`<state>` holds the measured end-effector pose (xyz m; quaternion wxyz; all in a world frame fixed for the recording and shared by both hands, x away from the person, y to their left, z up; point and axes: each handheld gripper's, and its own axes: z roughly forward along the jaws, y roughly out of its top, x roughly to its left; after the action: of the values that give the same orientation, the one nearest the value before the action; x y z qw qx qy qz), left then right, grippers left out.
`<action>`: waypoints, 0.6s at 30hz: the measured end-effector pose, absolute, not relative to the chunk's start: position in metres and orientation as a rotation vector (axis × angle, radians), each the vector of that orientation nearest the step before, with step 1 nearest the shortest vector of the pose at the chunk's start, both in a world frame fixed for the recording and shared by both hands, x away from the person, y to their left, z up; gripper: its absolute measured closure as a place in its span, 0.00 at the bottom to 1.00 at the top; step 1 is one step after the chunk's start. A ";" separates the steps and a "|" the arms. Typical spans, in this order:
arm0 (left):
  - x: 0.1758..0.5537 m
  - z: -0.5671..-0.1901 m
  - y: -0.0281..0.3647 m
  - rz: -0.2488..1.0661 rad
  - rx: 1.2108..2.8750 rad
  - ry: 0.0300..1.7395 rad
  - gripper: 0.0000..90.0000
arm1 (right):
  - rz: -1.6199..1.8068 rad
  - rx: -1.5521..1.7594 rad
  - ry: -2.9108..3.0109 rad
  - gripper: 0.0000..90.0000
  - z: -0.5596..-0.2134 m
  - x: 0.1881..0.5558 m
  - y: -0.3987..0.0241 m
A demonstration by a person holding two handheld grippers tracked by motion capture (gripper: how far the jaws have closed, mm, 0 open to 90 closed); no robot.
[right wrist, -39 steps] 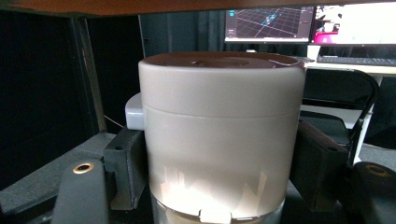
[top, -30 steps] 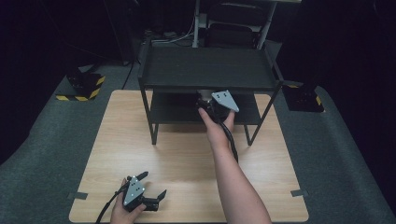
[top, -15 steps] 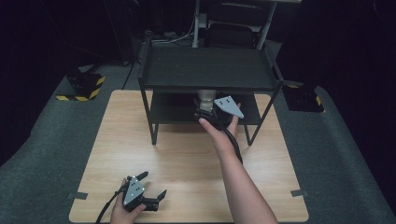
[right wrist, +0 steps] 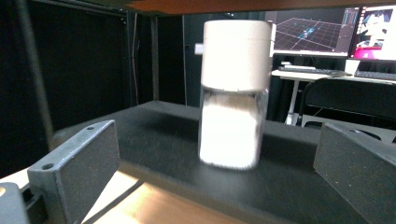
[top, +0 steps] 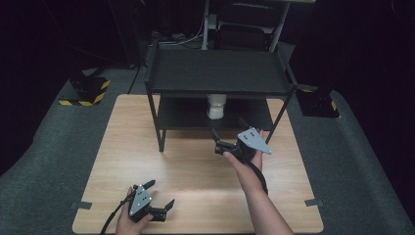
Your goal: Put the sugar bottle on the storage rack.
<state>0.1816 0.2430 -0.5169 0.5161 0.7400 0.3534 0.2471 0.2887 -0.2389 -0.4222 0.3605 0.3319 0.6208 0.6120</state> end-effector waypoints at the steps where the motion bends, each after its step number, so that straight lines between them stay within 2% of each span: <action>1: 0.182 -0.517 0.243 0.595 1.779 0.847 0.01 | 1.578 0.850 1.601 0.00 -0.424 0.285 -0.242; 18: 0.181 -0.517 0.243 0.602 1.777 0.844 0.01 | 1.502 0.866 1.655 0.00 -0.487 0.220 -0.310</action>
<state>0.1808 0.2427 -0.5173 0.5160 0.7398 0.3516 0.2505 0.2203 -0.3102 -0.4867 0.3636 0.3365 0.6433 0.5837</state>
